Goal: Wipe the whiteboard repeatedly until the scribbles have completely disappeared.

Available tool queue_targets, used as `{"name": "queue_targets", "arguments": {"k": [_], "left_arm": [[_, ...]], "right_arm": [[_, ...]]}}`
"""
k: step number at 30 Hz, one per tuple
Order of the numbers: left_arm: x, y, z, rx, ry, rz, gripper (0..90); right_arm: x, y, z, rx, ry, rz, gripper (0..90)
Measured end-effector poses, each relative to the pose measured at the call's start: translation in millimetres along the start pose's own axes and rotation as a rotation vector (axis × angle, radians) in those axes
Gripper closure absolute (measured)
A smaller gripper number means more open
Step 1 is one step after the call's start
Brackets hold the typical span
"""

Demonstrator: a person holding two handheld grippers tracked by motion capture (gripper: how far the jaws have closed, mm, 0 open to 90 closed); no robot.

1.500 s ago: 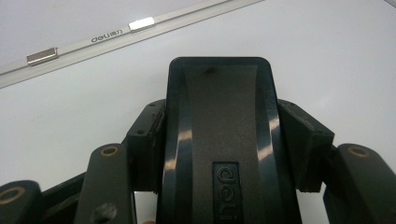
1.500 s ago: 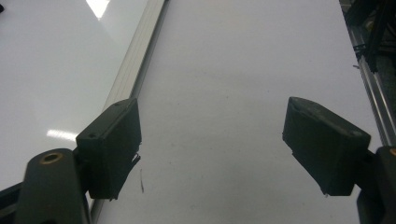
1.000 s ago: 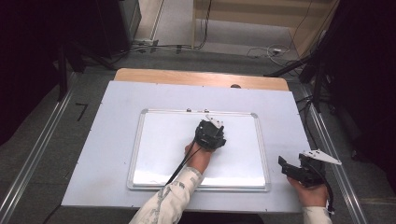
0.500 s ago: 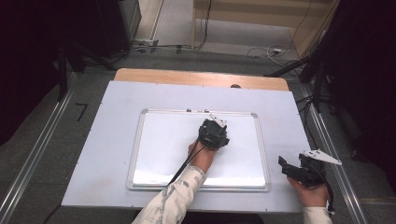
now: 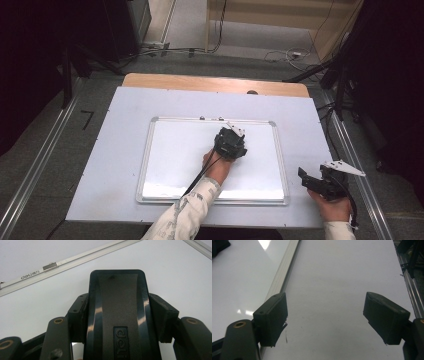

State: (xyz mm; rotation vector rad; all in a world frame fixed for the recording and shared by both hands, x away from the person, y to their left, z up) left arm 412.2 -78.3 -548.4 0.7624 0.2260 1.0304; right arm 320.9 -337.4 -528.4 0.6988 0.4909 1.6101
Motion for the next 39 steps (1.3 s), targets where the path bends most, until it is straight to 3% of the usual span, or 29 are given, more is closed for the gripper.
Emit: {"name": "queue_targets", "arguments": {"k": [10, 22, 39], "left_arm": [[-1.6, 9.2, -8.8, -0.002, -0.012, -0.017, 40.5], [7.2, 23.4, -25.0, -0.010, -0.006, -0.013, 40.4], [54.7, 36.4, -48.9, 0.001, 0.048, 0.044, 40.4]], "right_arm": [[-5.8, 1.0, -2.2, 0.004, -0.012, -0.009, 18.5], [-5.3, 1.4, -2.1, 0.004, -0.012, -0.009, 18.5], [-5.5, 2.8, -2.8, 0.003, -0.015, -0.010, 18.5]]}}
Point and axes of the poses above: each handheld gripper's, and its own axes: y roughly backward along the jaws, z roughly out of its top, x roughly to its left, the point moved 8 cm from there along -y, roughly forward along the jaws, and after that the axes turned 11 degrees about -y, right-handed, at the moved point
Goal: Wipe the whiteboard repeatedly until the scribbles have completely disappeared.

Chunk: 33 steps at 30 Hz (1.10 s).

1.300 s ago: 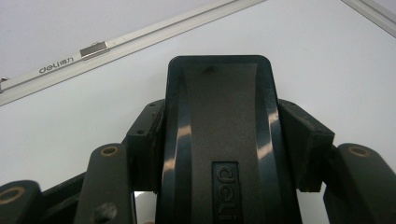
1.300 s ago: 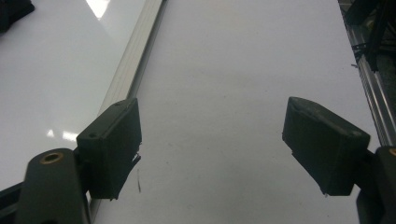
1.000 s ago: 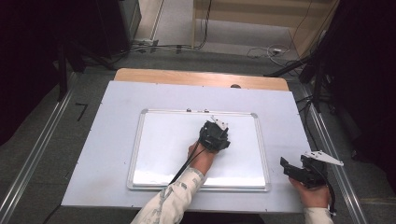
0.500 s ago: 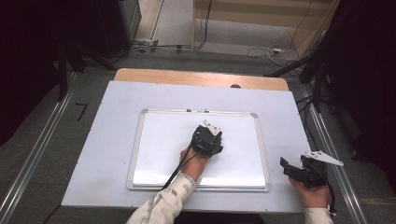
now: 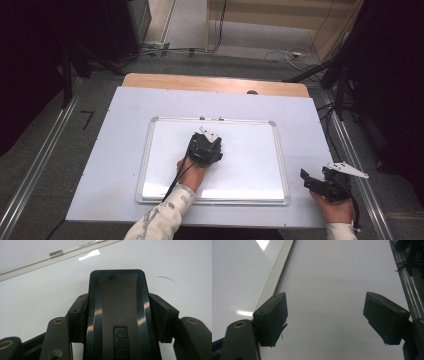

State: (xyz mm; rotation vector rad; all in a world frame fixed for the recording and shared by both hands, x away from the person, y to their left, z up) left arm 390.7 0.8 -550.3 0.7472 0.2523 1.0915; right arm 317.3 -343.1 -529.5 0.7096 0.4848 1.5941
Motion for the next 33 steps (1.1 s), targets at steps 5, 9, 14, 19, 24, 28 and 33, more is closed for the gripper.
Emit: {"name": "queue_targets", "arguments": {"k": [5, 9, 14, 19, 24, 28, 33], "left_arm": [[2.3, -2.0, 1.3, -0.003, 0.003, 0.007, 40.3], [0.5, -5.3, 5.0, -0.004, -0.009, 0.001, 40.4], [-12.6, -8.8, 11.3, -0.008, -0.032, -0.020, 40.3], [-24.8, -13.4, 18.4, -0.011, -0.047, -0.036, 40.3], [-31.9, -17.2, 23.9, -0.001, -0.052, -0.053, 40.4], [-36.5, -19.9, 27.7, -0.001, -0.056, -0.063, 40.6], [-40.0, -22.7, 31.3, 0.000, -0.069, -0.069, 40.5]], "right_arm": [[0.8, -0.8, -0.2, 0.001, 0.008, 0.000, 18.6], [2.9, -1.0, 0.5, 0.000, 0.010, 0.001, 18.6], [7.5, -2.6, 1.5, 0.002, 0.019, 0.002, 18.6], [8.8, -4.0, 0.8, 0.009, 0.026, 0.003, 18.5], [6.7, -3.2, 0.8, 0.007, 0.019, 0.006, 18.6], [7.7, -2.9, 1.0, 0.005, 0.018, 0.006, 18.6], [7.7, -3.2, 1.0, 0.007, 0.019, 0.008, 18.6]]}}
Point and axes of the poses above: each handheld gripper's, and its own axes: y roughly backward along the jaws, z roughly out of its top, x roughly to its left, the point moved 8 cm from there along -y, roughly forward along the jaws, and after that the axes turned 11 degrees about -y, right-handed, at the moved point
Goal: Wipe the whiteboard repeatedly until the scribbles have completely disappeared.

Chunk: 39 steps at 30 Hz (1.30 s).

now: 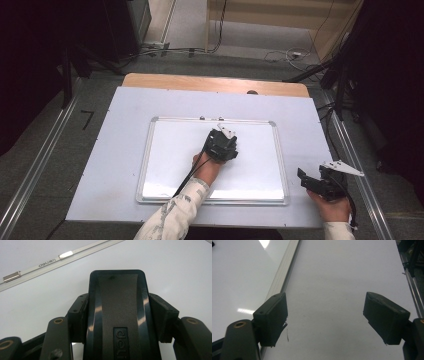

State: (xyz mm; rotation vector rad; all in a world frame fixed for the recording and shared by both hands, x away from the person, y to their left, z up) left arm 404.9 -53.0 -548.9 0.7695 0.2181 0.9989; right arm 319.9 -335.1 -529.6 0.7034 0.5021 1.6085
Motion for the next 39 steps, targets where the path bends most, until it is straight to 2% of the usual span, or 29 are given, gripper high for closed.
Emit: {"name": "queue_targets", "arguments": {"k": [34, 39], "left_arm": [[-5.3, -27.9, 29.0, -0.005, -0.001, 0.003, 40.5], [-5.2, -28.0, 29.1, -0.006, -0.003, 0.001, 40.5]], "right_arm": [[-4.1, -1.5, 0.6, -0.002, -0.007, 0.005, 18.7], [-4.4, -3.1, 0.4, 0.002, -0.004, 0.000, 18.7]]}}
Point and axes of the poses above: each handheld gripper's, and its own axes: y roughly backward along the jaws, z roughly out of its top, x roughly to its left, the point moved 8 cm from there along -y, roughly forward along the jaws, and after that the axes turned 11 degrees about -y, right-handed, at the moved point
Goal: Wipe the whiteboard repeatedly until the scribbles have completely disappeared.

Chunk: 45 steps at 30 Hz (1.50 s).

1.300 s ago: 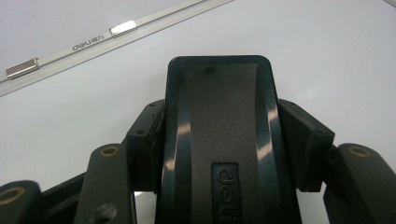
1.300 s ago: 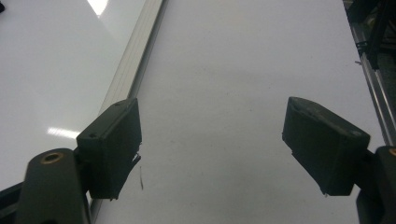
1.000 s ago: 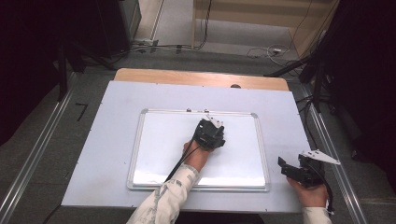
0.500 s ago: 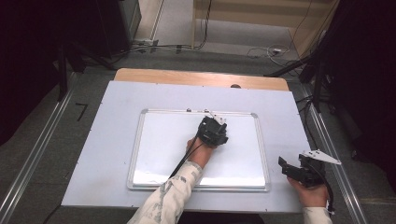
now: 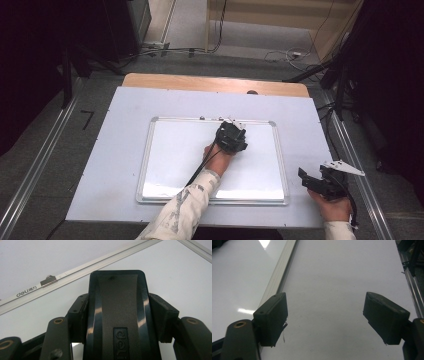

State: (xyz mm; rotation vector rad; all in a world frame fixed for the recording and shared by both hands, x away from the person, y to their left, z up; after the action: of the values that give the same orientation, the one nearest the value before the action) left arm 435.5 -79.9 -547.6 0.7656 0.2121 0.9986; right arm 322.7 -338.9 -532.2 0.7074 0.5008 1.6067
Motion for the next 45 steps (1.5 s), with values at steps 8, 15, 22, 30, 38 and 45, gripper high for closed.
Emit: {"name": "queue_targets", "arguments": {"k": [8, 15, 22, 30, 38, 45], "left_arm": [[5.6, 10.6, -11.9, -0.002, -0.004, -0.003, 40.5], [14.7, 26.4, -29.6, -0.002, 0.009, 0.010, 40.4], [25.2, 42.1, -47.7, 0.001, 0.025, 0.023, 40.4], [35.0, 56.9, -64.6, 0.004, 0.037, 0.034, 40.5], [40.4, 65.8, -74.6, 0.004, 0.035, 0.033, 40.4], [45.1, 74.5, -84.3, 0.002, 0.043, 0.038, 40.4]], "right_arm": [[-1.2, -0.6, -0.7, 0.003, 0.000, 0.002, 18.7], [-1.2, 0.9, -1.1, 0.002, -0.003, 0.000, 18.7], [-1.6, 1.0, -1.3, 0.003, -0.003, -0.004, 18.7], [-1.4, 1.2, -1.8, 0.004, 0.000, -0.006, 18.7], [-1.0, 1.5, -1.9, 0.005, -0.001, -0.006, 18.7], [-2.2, 1.3, -2.5, 0.007, -0.003, -0.010, 18.7]]}}
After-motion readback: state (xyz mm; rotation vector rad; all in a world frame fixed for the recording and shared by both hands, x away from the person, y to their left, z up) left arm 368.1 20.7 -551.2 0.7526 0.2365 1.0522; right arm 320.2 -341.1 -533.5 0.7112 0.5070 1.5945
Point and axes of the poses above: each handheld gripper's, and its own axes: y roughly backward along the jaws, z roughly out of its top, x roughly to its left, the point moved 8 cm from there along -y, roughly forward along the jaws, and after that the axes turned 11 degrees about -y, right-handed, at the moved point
